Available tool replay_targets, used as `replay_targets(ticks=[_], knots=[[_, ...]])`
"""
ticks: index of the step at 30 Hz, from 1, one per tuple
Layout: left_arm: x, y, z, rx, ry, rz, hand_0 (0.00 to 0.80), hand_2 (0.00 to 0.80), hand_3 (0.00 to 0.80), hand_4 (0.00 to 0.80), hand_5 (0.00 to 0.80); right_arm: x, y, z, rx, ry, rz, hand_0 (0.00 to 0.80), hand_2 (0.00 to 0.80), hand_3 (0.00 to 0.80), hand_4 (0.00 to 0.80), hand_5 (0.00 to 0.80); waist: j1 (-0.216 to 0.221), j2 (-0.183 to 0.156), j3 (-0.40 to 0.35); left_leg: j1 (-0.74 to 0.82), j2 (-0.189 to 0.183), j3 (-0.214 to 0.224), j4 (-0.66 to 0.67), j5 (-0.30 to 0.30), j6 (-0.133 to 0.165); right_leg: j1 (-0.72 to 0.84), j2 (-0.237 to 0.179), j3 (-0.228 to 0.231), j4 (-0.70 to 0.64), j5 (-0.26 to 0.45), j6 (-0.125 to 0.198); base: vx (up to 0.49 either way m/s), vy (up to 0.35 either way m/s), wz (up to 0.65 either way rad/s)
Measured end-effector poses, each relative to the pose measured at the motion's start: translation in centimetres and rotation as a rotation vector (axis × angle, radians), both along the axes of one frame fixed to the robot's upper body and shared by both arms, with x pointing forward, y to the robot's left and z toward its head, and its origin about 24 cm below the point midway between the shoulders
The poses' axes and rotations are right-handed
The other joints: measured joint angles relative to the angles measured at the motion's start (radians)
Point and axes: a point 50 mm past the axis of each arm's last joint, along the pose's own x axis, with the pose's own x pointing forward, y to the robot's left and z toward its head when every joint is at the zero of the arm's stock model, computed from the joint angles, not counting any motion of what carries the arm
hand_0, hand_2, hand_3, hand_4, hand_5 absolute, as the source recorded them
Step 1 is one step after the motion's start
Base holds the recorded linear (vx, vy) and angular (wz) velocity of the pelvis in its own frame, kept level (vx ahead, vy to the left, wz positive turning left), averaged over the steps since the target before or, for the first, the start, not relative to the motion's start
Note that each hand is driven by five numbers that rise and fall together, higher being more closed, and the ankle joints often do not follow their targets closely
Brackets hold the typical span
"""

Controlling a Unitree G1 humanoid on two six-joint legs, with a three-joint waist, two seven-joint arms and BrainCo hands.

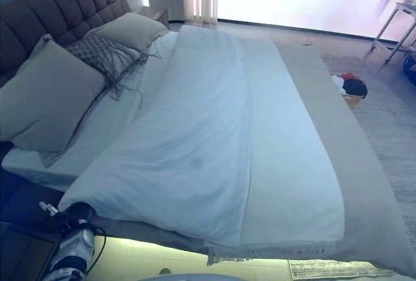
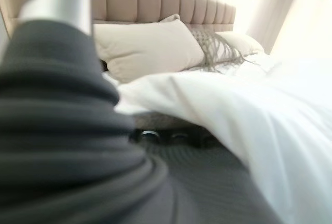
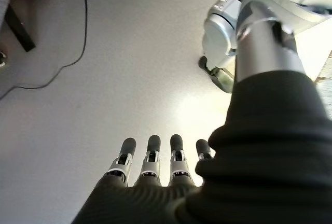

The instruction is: Make the bed neatly

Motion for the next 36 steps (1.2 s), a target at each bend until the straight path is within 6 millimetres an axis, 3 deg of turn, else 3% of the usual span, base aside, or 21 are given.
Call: replay_targets(ticks=[14,21,24,33,36], knots=[[-1.4,0.4,-1.0,-0.094,0.114,0.102,0.000,0.000,0.000,0.000,0.000,2.2,0.2,0.1,0.003,-0.060,0.002,0.000,0.000,0.000,0.000,0.000,0.007,-0.009,0.002,-0.002,0.001,-0.023,0.000,-0.005,-0.006,0.006,0.003,-0.003,-0.005,-0.001,0.001,-0.005,-0.004,0.00],[-2.0,-1.8,-2.8,-0.198,0.181,0.122,0.000,0.000,0.000,0.000,0.000,2.4,0.6,0.0,0.021,-0.062,0.002,0.000,0.000,0.000,0.000,0.000,0.056,-0.008,0.004,-0.004,-0.001,-0.063,0.000,-0.009,-0.010,0.013,0.002,-0.018,-0.005,-0.005,0.004,-0.036,-0.040,0.06],[-2.8,-2.3,-3.7,-0.225,0.217,0.133,0.000,0.000,0.000,0.000,0.000,3.6,0.9,0.0,0.031,-0.096,0.019,0.000,0.000,0.000,0.000,0.000,0.078,-0.009,0.004,-0.009,-0.005,-0.080,0.001,-0.008,-0.010,0.018,0.003,-0.029,-0.003,-0.007,0.007,-0.061,-0.014,0.12],[-3.4,-3.5,-4.6,-0.257,0.143,0.034,0.000,0.000,0.000,0.000,0.000,5.4,0.5,0.5,0.025,-0.137,0.016,0.000,0.000,0.000,0.000,0.000,0.119,-0.013,0.052,-0.035,-0.019,-0.139,0.016,-0.008,-0.010,0.036,0.002,-0.089,-0.002,-0.018,0.013,-0.053,-0.004,0.19],[-6.9,-0.8,-4.7,-0.191,0.241,0.067,0.000,0.000,0.000,0.000,0.000,5.3,0.0,0.8,0.015,-0.143,0.003,0.000,0.000,0.000,0.000,0.000,0.149,-0.017,0.101,-0.049,-0.027,-0.162,0.030,-0.008,-0.010,0.054,0.001,-0.121,-0.002,-0.024,0.015,-0.057,-0.004,0.36]])
